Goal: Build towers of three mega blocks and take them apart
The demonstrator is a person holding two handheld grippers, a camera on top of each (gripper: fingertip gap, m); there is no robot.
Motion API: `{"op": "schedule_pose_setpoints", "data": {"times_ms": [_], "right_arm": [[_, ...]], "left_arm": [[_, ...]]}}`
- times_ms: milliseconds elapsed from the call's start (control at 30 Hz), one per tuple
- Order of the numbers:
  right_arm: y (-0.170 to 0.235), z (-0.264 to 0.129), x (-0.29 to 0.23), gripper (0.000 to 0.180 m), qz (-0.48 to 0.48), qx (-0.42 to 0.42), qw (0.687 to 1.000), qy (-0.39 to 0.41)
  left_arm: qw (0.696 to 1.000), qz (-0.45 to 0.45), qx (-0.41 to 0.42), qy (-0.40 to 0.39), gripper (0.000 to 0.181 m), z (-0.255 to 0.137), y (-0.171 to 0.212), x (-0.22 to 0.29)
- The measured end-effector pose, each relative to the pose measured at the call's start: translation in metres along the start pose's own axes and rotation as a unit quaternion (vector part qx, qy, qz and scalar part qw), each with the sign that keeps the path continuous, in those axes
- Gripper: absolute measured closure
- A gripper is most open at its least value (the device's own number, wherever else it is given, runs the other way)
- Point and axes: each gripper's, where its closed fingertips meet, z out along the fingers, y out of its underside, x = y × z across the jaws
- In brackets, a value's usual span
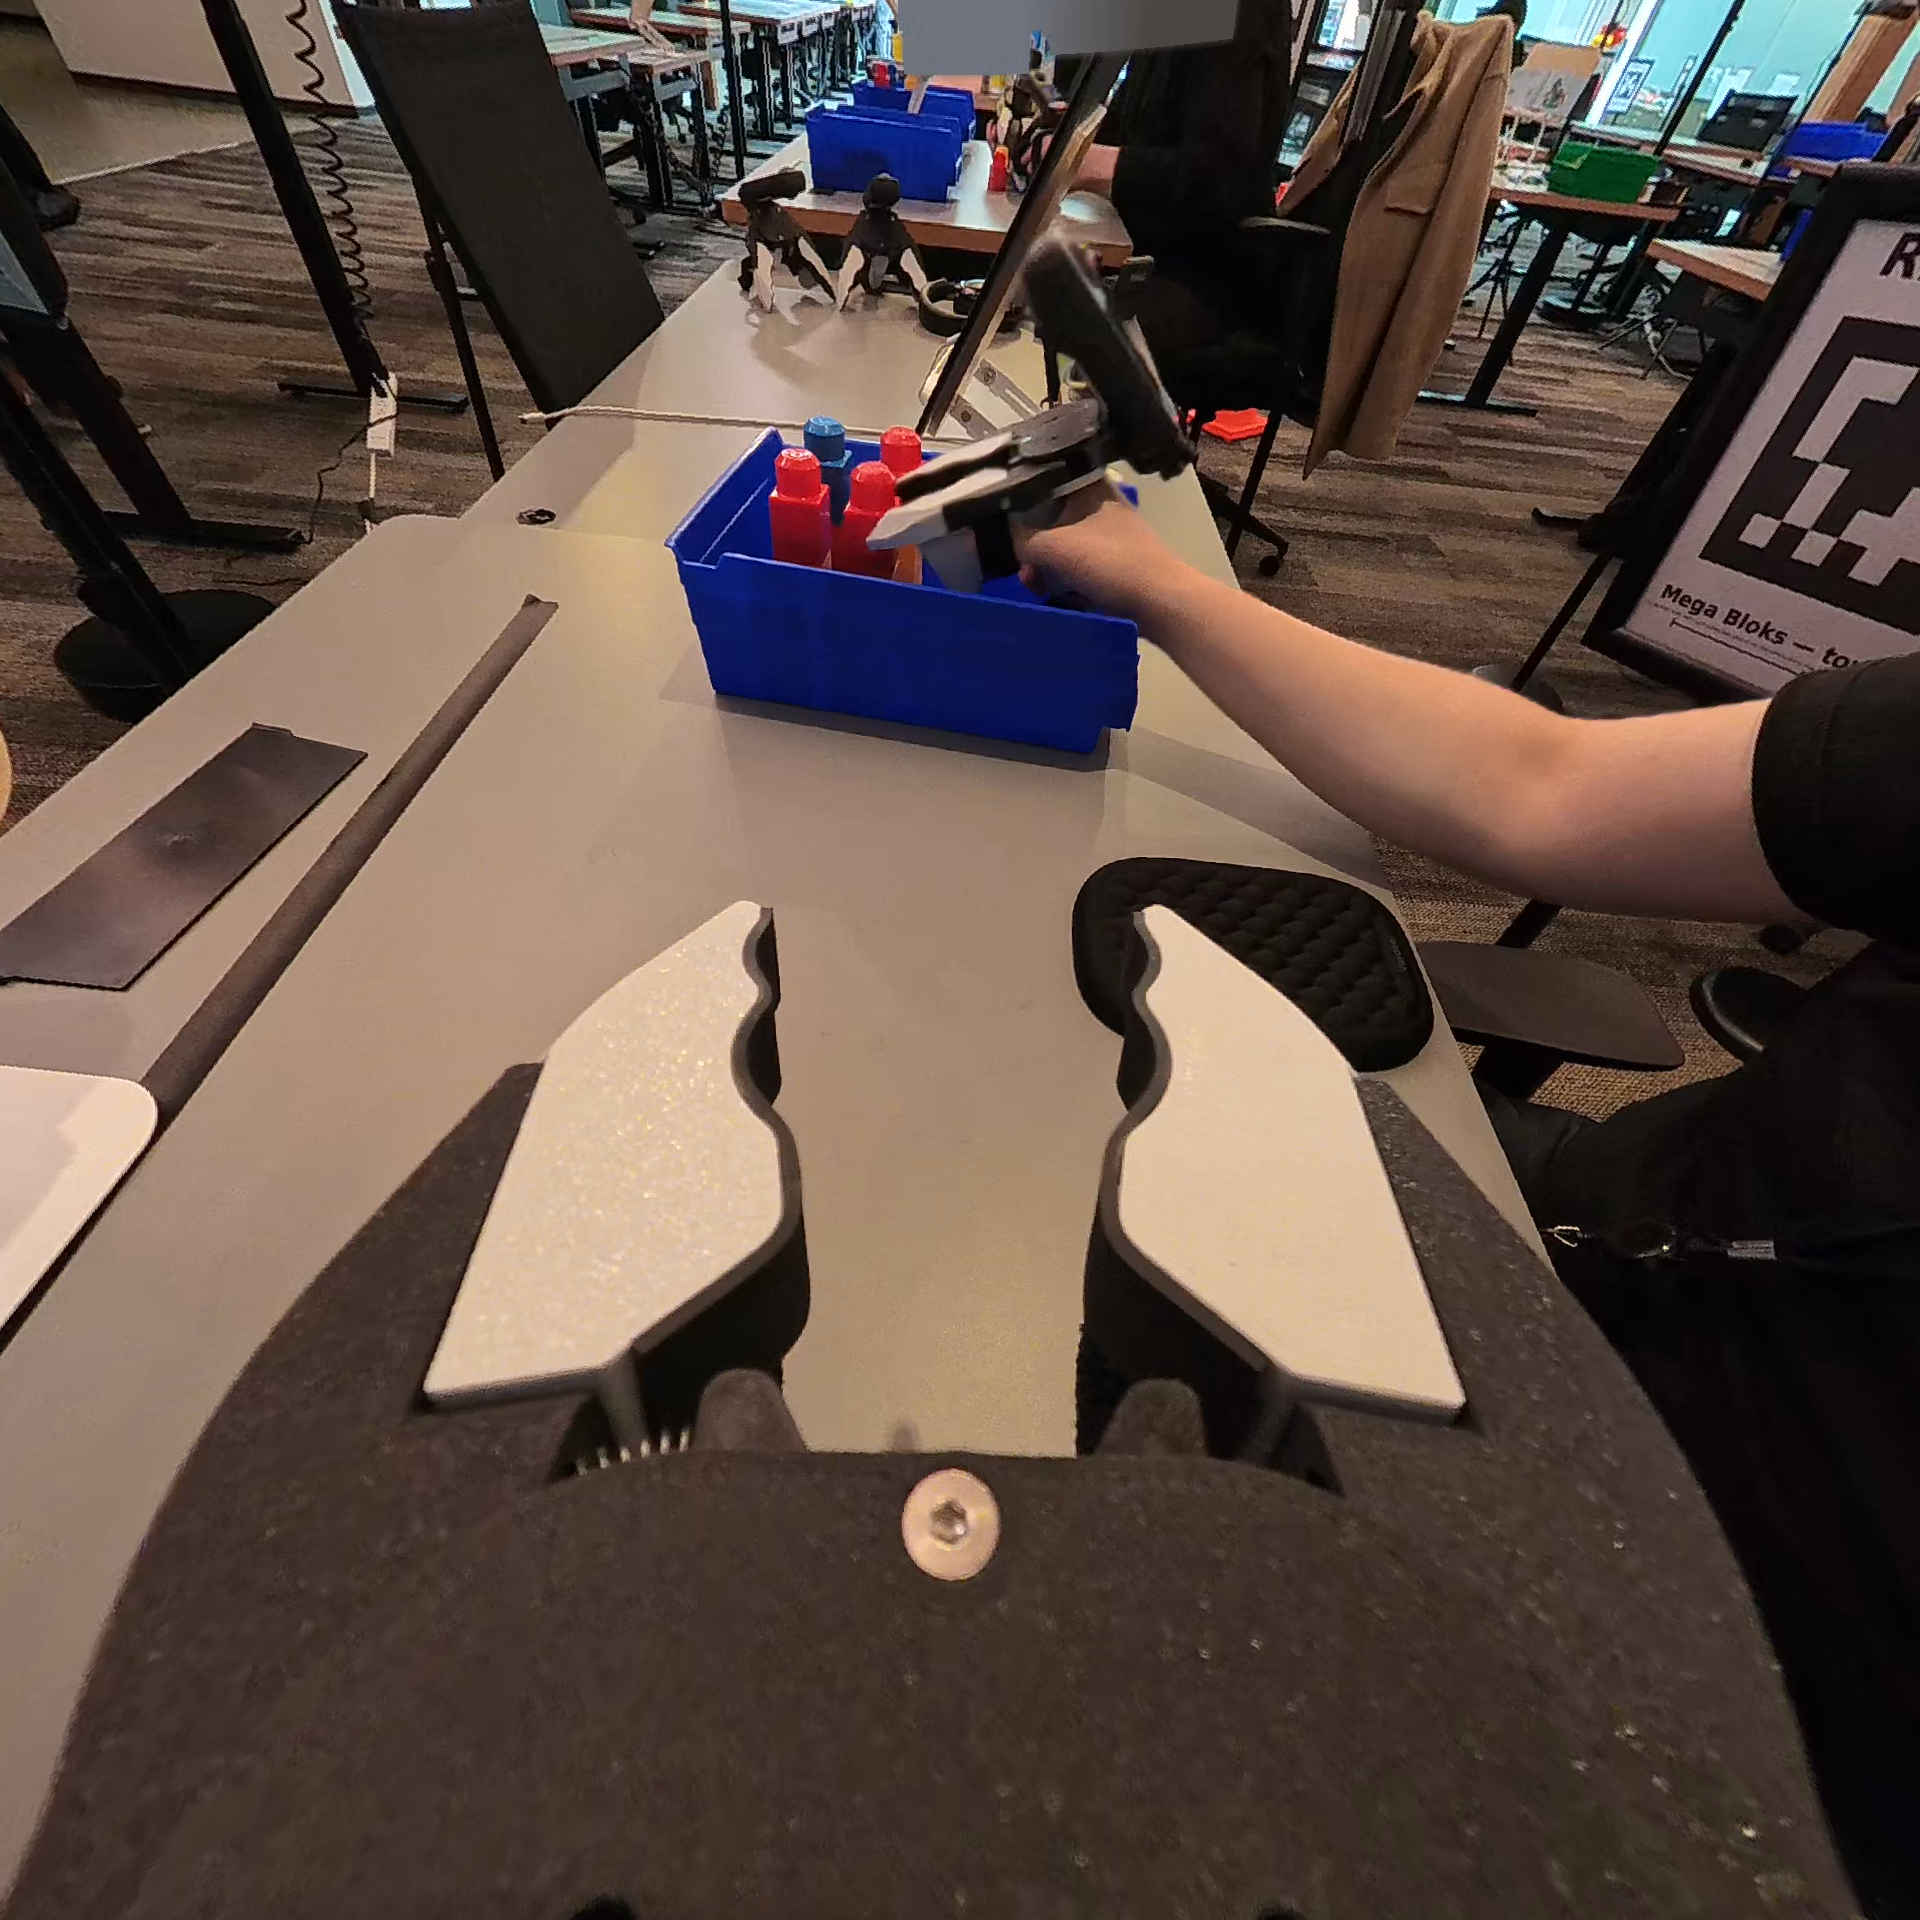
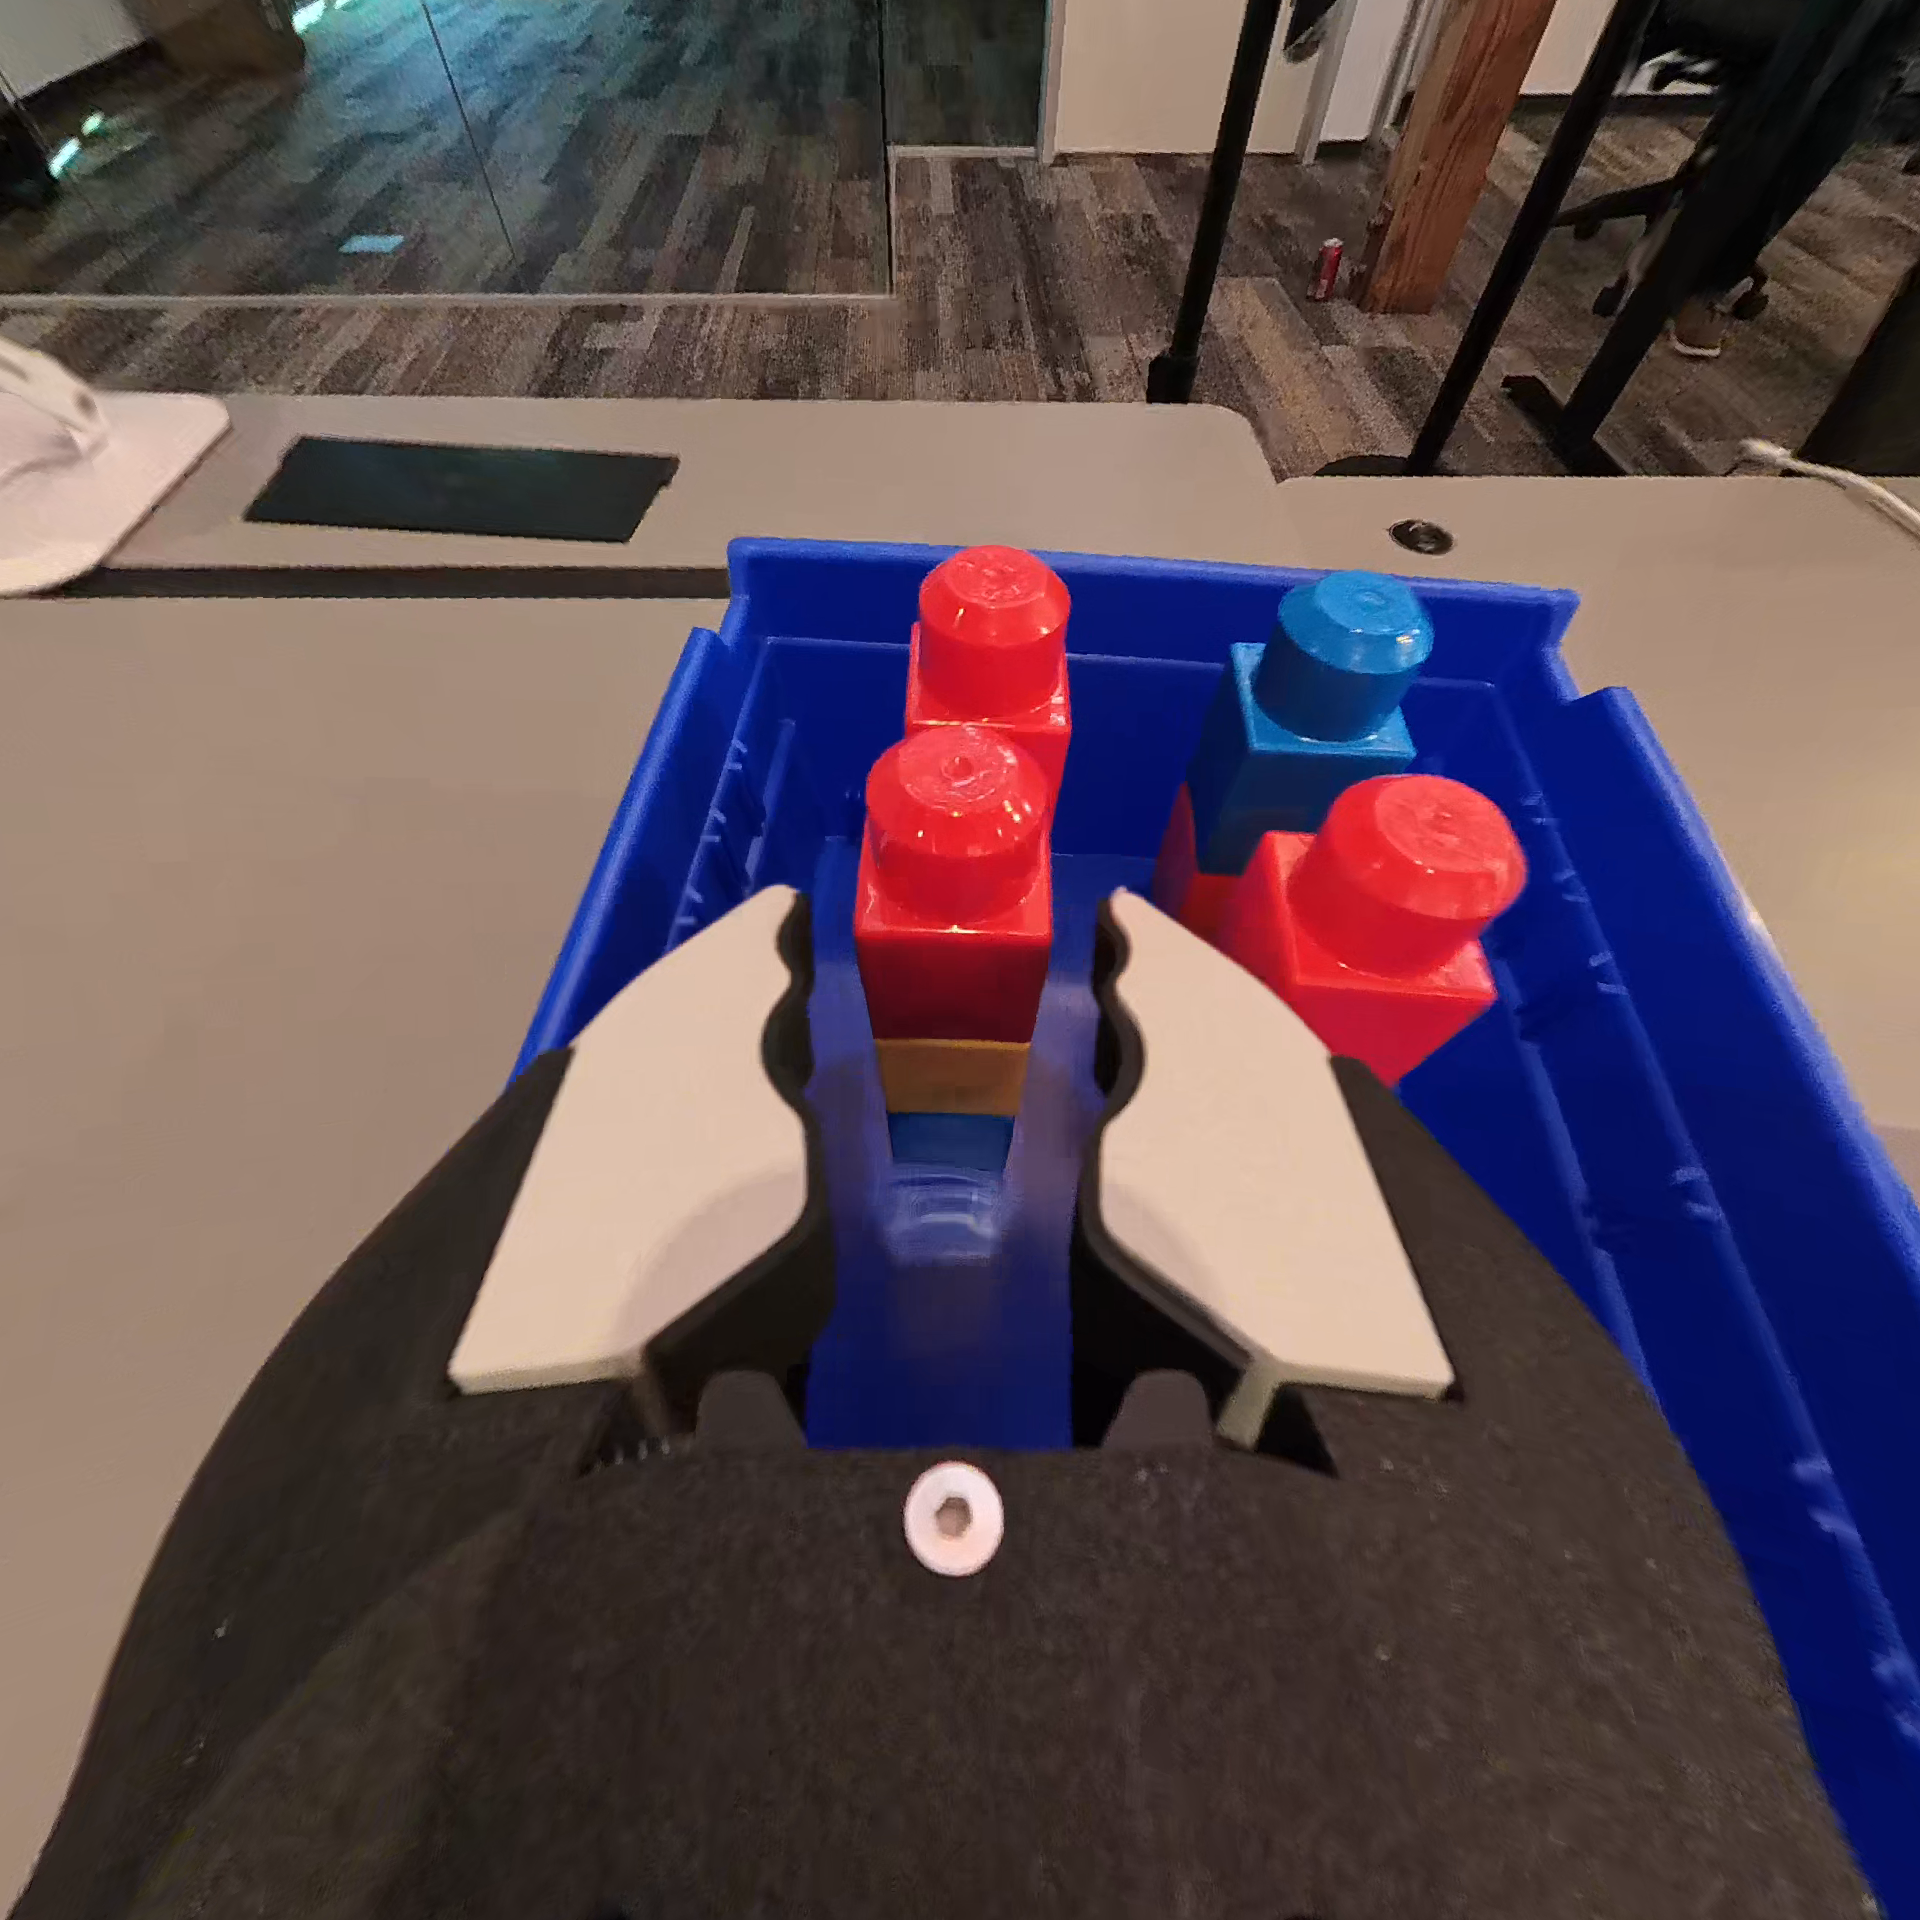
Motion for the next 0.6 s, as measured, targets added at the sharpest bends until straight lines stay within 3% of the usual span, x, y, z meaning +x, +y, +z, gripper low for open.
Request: {"op": "schedule_pose_setpoints", "data": {"times_ms": [100, 200, 367, 600], "right_arm": [[-0.023, -0.039, -0.003, 0.125, 0.009, 0.052, 0.999, 0.014], [-0.075, -0.101, -0.009, 0.130, 0.017, 0.153, 0.988, 0.023], [-0.189, -0.185, -0.084, 0.136, -0.012, 0.324, 0.943, -0.077], [-0.248, -0.183, -0.212, 0.126, -0.075, 0.355, 0.906, -0.216]], "left_arm": [[1.000, 0.003, 0.007, -0.003, 0.118, -0.004, -0.004, 0.001], [1.000, 0.007, 0.017, -0.013, 0.117, -0.009, -0.010, 0.000], [0.998, 0.006, 0.058, -0.032, 0.114, -0.015, -0.023, -0.006], [0.993, -0.014, 0.098, -0.064, 0.114, -0.015, -0.026, -0.026]]}}
